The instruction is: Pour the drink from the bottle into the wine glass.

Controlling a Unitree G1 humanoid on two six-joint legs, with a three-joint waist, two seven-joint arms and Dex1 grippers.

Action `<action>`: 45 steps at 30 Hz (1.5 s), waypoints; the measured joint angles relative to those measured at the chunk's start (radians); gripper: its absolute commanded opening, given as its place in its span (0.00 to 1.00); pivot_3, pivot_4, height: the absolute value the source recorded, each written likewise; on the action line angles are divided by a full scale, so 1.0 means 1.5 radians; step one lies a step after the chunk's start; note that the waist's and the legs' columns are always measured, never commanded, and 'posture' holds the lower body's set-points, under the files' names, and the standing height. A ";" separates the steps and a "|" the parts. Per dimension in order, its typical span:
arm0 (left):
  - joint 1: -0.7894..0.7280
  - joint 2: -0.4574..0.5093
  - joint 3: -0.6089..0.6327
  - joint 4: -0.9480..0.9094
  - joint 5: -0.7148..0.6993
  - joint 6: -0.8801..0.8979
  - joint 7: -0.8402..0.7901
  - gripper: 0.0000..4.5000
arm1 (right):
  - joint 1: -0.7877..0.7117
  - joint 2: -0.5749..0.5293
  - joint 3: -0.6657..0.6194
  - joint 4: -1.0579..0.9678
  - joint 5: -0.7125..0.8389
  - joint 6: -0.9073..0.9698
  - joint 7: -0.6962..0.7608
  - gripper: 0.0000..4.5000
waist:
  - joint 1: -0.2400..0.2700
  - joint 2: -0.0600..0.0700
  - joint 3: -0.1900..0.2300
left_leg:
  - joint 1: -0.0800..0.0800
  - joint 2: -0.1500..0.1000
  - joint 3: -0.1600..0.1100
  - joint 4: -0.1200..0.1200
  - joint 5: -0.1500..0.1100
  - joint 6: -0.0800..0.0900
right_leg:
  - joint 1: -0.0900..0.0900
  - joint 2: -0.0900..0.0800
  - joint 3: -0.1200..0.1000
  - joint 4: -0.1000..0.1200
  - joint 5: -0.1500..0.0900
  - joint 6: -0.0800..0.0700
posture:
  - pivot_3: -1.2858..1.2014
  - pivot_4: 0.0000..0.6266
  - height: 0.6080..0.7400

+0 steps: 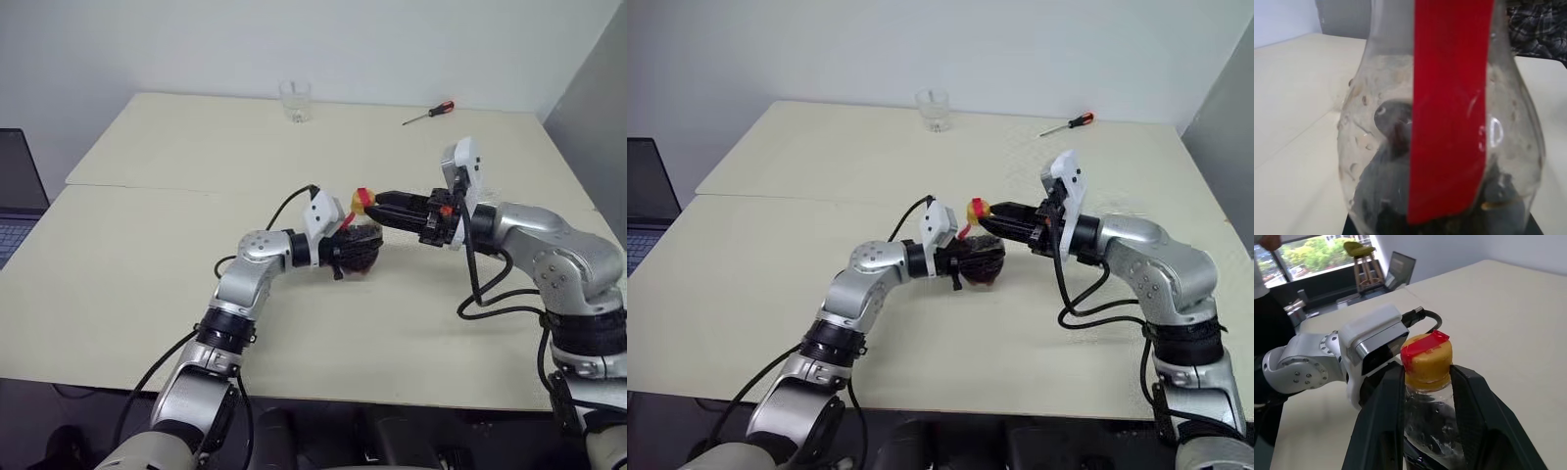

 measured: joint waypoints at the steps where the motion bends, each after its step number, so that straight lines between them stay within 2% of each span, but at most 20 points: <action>1: 0.002 0.003 0.000 -0.003 0.000 0.004 0.000 0.22 | -0.004 -0.006 0.006 0.012 -0.005 -0.009 0.023 0.20 | 0.001 0.000 0.000 | 0.000 0.000 0.000 0.000 0.000 0.000 | 0.000 0.000 0.000 0.000 0.000 0.000 | 0.52 0.24 1.00; 4: 0.004 0.009 0.000 -0.013 0.000 0.009 0.001 0.22 | -0.016 -0.011 0.017 0.040 -0.022 -0.030 0.077 0.00 | 0.001 0.000 0.000 | 0.000 0.000 0.000 0.000 0.000 0.000 | 0.000 0.000 0.000 -0.001 0.000 0.000 | 0.52 0.24 1.00; 10: 0.004 -0.003 -0.020 -0.028 0.000 0.021 0.004 0.22 | -0.037 0.010 0.069 0.068 -0.031 -0.055 0.161 0.00 | 0.001 0.000 0.000 | 0.000 0.000 0.001 0.001 0.000 0.000 | 0.000 0.000 0.000 0.000 0.000 0.000 | 0.52 0.24 1.00; 16: 0.004 0.002 -0.023 -0.029 0.000 0.023 0.003 0.22 | -0.028 -0.027 0.050 0.050 -0.025 -0.026 0.161 0.00 | 0.002 0.000 0.000 | 0.000 0.000 0.001 0.001 0.000 0.000 | 0.000 0.000 0.000 0.000 0.000 0.000 | 0.52 0.24 1.00; 19: 0.003 0.002 -0.029 -0.031 0.000 0.023 0.002 0.22 | 0.025 -0.070 -0.007 -0.037 0.018 0.027 0.133 0.13 | 0.005 0.000 0.000 | 0.000 0.000 0.000 0.001 0.000 0.000 | 0.000 -0.001 0.000 0.000 0.001 -0.001 | 0.52 0.24 1.00; 25: 0.002 0.001 -0.029 -0.030 0.000 0.022 0.001 0.22 | 0.106 -0.096 -0.116 -0.191 0.113 0.121 0.023 0.56 | 0.001 0.000 0.000 | 0.000 0.000 0.000 0.001 0.000 0.000 | 0.001 -0.001 0.000 0.000 0.000 0.000 | 0.52 0.24 1.00; 27: 0.001 -0.001 -0.029 -0.029 -0.001 0.022 -0.002 0.22 | 0.118 -0.092 -0.138 -0.225 0.128 0.144 -0.041 0.72 | -0.001 0.000 0.000 | 0.000 0.000 0.000 0.001 0.000 0.000 | 0.001 -0.001 0.000 0.001 0.000 0.000 | 0.52 0.24 1.00; 29: -0.002 -0.001 -0.029 -0.021 0.000 0.019 -0.004 0.22 | 0.134 -0.063 -0.153 -0.279 0.132 0.176 -0.145 0.87 | -0.001 0.000 0.000 | 0.001 0.000 -0.001 0.001 0.000 0.000 | 0.000 -0.001 0.000 0.003 0.000 0.000 | 0.52 0.24 1.00; 33: -0.004 -0.006 -0.029 -0.009 0.001 0.009 -0.006 0.22 | 0.135 0.005 -0.142 -0.344 0.124 0.243 -0.330 0.88 | -0.001 0.000 0.000 | 0.001 0.000 -0.001 0.002 0.000 0.000 | 0.000 -0.001 0.000 0.005 0.000 0.000 | 0.52 0.24 1.00; 38: -0.010 -0.006 -0.029 0.005 0.001 0.005 -0.010 0.22 | 0.119 0.128 -0.145 -0.414 0.128 0.317 -0.532 0.88 | -0.001 0.000 0.000 | 0.001 0.000 -0.001 0.002 0.000 0.000 | 0.000 -0.001 0.001 0.006 0.000 0.000 | 0.52 0.24 1.00; 45: -0.022 -0.013 -0.030 0.034 0.005 -0.012 -0.011 0.22 | 0.095 0.220 -0.168 -0.429 0.133 0.360 -0.673 0.88 | -0.001 0.000 0.000 | 0.001 0.000 -0.001 0.002 0.000 0.000 | 0.000 -0.001 0.001 0.005 0.000 0.000 | 0.52 0.24 1.00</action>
